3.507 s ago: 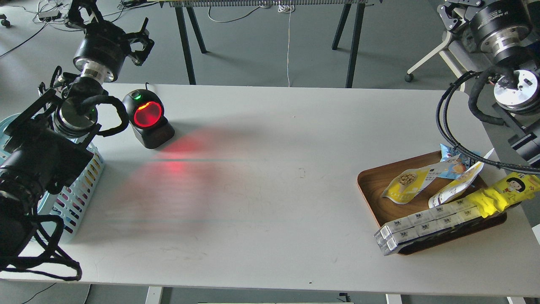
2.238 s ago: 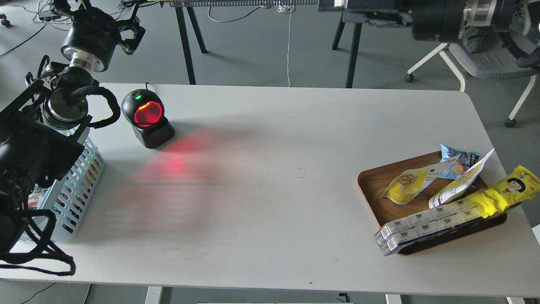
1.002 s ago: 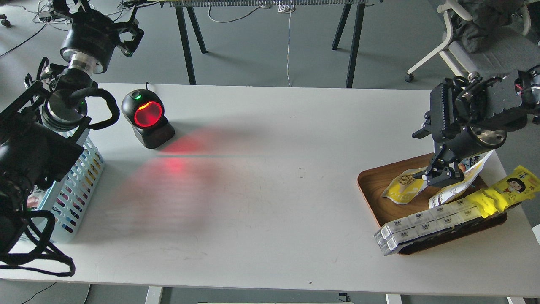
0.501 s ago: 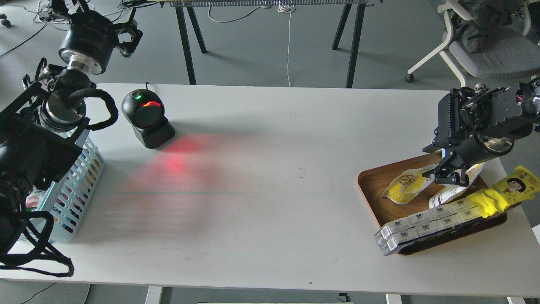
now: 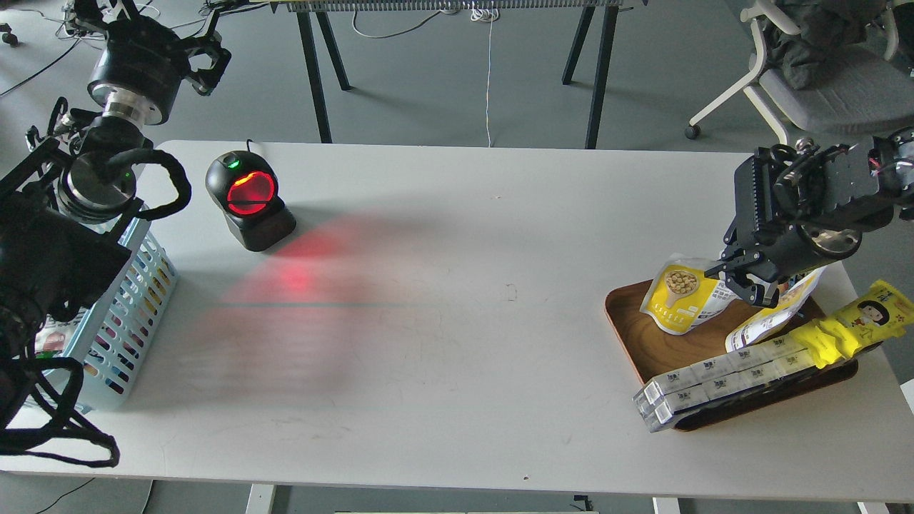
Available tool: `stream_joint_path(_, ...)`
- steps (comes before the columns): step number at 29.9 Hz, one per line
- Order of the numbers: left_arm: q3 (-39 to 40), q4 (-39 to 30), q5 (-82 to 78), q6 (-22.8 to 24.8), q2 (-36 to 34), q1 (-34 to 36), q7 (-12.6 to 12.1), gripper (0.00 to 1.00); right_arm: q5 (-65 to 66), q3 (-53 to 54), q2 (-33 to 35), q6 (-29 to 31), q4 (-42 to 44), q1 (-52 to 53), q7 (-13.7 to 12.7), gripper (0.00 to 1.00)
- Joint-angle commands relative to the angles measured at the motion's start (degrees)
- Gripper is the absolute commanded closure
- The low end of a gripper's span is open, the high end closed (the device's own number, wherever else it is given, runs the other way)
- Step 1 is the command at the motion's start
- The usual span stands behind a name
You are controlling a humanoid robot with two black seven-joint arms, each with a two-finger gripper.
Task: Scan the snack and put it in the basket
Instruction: 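Lift the yellow packet and carry it toward the barcode scanner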
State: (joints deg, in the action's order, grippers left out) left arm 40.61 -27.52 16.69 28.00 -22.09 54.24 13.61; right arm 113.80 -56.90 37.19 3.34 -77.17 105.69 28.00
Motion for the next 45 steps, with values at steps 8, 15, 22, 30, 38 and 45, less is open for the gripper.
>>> stream_joint_path(8,-0.09,0.01,0.01,0.00,-0.05,-0.01,-0.08,0.00,-0.25,0.30,0.25,-0.70,0.26,0.91,0.00,1.00)
stream_joint_path(15,-0.09,0.10,0.01,0.00,-0.32,0.08,-0.08,0.00,-1.04,0.91,0.52,-1.67,0.00,4.69,0.00,1.00)
stream_joint_path(22,-0.09,0.01,0.01,0.00,-1.11,0.08,-0.17,0.00,-6.30,3.90,-0.88,-1.67,0.00,7.59,0.00,1.00)
stream_joint_path(30,-0.35,0.01,0.01,0.00,-0.93,-0.01,-0.17,0.00,-13.07,7.42,-4.84,-1.58,0.00,8.56,0.00,1.00)
stream_joint_path(38,-0.26,0.01,0.01,0.00,-1.02,0.08,-0.17,0.00,-20.45,8.91,-11.95,-1.58,0.52,8.74,0.00,1.00)
stream_joint_path(45,-0.44,0.01,0.01,0.00,-1.11,0.16,-0.17,0.00,-28.01,8.92,-23.11,-1.58,5.71,7.25,0.00,1.00)
